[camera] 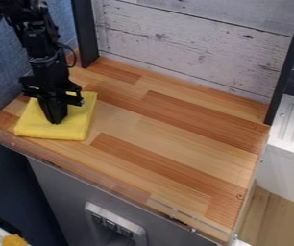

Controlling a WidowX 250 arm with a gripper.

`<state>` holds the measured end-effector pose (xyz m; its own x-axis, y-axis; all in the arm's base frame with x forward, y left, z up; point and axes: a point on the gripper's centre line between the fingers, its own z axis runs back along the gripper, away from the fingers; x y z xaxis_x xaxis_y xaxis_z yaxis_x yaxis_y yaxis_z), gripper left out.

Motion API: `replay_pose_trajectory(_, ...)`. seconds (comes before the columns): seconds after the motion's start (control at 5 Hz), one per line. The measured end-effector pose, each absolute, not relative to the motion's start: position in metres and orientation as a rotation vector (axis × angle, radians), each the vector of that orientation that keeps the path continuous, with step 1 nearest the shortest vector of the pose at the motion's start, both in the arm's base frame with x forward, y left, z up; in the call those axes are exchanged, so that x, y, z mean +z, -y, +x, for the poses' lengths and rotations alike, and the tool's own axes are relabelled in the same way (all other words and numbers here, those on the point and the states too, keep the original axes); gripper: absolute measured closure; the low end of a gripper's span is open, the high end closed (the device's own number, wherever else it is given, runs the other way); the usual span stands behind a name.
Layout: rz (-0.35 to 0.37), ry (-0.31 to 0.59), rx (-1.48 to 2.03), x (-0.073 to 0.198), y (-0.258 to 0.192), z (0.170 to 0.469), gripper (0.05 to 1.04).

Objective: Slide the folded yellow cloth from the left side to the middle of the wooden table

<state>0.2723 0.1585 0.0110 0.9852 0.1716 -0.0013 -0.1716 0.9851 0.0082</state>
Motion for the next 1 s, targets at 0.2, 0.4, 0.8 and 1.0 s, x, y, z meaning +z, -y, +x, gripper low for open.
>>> replay_pose_trajectory(0.2, 0.012, 0.012, 0.157, 0.011, -0.144, 0.283, 1.020)
replay_pose_trajectory(0.4, 0.001, 0.004, 0.118, 0.011, -0.119, 0.292, 1.020)
replay_pose_trajectory(0.8, -0.006, -0.011, 0.063, 0.011, -0.075, 0.304, 1.020)
replay_pose_trajectory(1.0, -0.006, -0.012, 0.037, 0.011, -0.057, 0.308, 1.020)
